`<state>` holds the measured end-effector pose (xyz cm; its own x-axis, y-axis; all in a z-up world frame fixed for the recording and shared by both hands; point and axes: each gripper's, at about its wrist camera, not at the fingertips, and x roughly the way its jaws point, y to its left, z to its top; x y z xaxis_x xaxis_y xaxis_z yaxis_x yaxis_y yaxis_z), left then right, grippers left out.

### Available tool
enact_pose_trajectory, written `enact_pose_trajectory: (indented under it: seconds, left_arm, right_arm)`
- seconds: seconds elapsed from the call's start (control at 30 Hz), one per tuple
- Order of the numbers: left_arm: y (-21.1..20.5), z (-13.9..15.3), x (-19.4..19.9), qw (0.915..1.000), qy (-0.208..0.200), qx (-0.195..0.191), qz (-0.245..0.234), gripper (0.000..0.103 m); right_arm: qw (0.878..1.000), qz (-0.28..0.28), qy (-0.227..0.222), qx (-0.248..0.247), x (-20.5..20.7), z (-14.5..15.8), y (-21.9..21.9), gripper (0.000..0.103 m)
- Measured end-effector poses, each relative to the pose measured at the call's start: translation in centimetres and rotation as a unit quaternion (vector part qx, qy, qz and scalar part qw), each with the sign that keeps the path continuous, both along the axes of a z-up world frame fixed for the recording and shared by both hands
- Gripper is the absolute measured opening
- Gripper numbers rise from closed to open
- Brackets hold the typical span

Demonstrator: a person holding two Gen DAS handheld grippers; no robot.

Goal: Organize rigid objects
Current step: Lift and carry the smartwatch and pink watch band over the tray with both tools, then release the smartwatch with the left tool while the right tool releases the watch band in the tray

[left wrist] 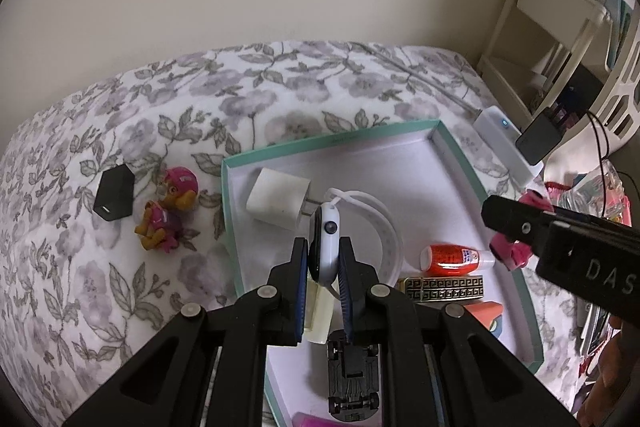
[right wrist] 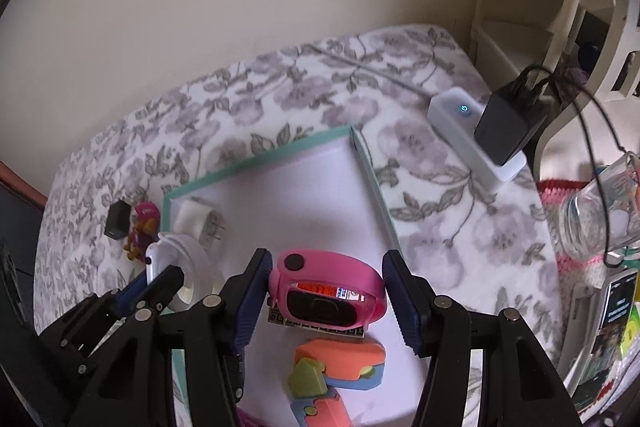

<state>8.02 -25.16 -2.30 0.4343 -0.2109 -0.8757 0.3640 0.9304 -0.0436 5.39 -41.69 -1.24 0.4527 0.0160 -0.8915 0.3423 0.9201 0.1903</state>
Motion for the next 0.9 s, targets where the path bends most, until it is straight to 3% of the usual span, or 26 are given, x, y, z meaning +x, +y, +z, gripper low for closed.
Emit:
enact_pose_trajectory:
  seconds: [0.4,0.9]
  left_arm:
    - [-0.7,-1.5,-0.1,0.9997,0.010,0.022,-0.009,0.015]
    - [-0.6,-2.2,0.1,0.9992,0.023,0.032,-0.006,0.015]
  right_arm:
    - [0.999,0.014,0.036,0.005,0.6,-2.7,0.7,0.060]
    - [0.998,0.030,0.050,-0.006,1.1,-3.2,1.6,0.061]
